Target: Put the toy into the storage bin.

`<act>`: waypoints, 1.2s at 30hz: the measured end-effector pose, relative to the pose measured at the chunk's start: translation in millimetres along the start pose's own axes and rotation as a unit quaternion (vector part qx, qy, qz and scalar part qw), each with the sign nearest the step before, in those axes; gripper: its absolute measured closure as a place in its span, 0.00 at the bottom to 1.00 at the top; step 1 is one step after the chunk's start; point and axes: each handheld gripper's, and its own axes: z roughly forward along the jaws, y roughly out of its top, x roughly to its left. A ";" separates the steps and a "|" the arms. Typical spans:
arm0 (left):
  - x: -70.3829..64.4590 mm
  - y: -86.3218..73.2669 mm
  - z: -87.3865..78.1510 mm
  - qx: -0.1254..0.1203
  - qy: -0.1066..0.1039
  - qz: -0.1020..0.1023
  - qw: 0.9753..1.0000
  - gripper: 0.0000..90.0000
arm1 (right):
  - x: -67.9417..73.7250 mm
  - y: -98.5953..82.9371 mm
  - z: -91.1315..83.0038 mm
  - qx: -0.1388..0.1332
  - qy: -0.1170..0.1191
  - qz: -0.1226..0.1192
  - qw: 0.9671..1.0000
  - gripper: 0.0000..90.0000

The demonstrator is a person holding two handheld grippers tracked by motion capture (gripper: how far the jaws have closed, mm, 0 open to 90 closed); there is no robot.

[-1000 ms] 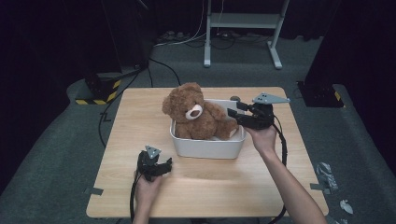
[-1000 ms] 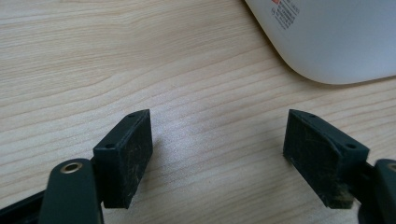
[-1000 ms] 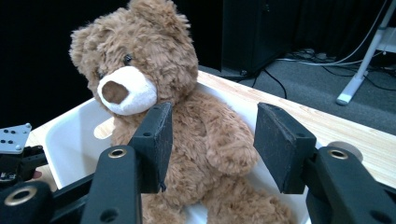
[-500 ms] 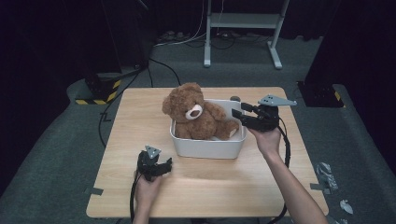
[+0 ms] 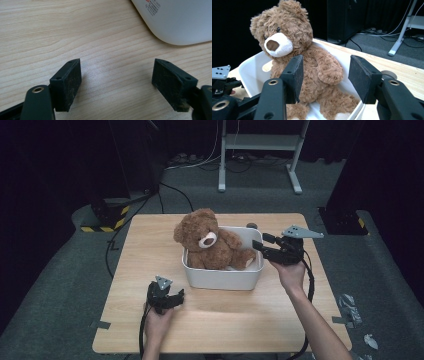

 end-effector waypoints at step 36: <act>0.4 0.1 0.0 0.000 0.001 0.000 1.000 0.26 | -13.1 -17.8 -19.1 -0.002 -0.011 0.015 1.000 0.51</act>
